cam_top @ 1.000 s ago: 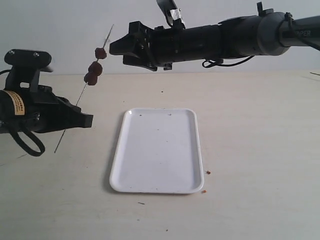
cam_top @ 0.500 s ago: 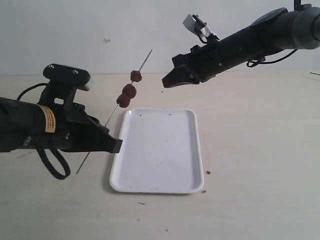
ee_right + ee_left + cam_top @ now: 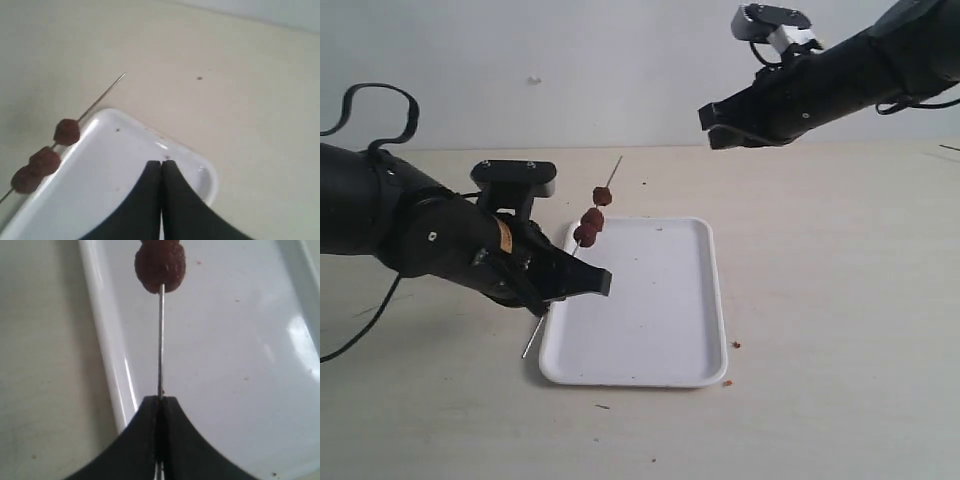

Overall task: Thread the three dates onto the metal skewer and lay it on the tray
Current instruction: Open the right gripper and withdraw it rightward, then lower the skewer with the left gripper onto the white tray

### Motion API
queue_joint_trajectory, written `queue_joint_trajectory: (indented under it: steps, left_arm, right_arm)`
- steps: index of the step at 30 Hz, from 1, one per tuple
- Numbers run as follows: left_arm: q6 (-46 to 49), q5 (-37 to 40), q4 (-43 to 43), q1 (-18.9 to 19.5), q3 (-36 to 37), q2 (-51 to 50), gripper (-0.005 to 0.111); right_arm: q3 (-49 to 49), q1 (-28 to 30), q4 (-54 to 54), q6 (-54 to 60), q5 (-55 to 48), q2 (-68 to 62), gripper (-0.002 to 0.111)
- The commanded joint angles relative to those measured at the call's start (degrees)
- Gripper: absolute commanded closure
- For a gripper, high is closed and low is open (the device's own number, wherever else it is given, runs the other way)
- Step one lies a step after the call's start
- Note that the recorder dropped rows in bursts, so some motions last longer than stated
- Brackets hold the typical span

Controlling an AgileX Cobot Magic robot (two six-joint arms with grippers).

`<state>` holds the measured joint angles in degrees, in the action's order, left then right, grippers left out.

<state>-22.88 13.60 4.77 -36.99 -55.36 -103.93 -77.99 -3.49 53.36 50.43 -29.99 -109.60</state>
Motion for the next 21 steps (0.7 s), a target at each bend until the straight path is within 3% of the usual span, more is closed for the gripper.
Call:
queue_joint_trajectory:
  steps: [1,6,21]
  left_arm:
    - [-0.3,-1.4,-1.4,-2.1,-2.3,-2.2,0.107]
    - [-0.5,-1.7,-2.7,-2.8,-5.1,-4.6,0.107]
    - [-1.3,4.8,-5.5,-3.2,-9.7,-8.6,0.107]
  right_arm:
    - [10.8,0.2,5.5,4.9,16.6,8.0,0.108]
    - [20.6,0.2,16.1,15.3,24.6,16.2,0.108]
    - [33.5,0.2,20.2,25.6,20.3,35.2,0.108]
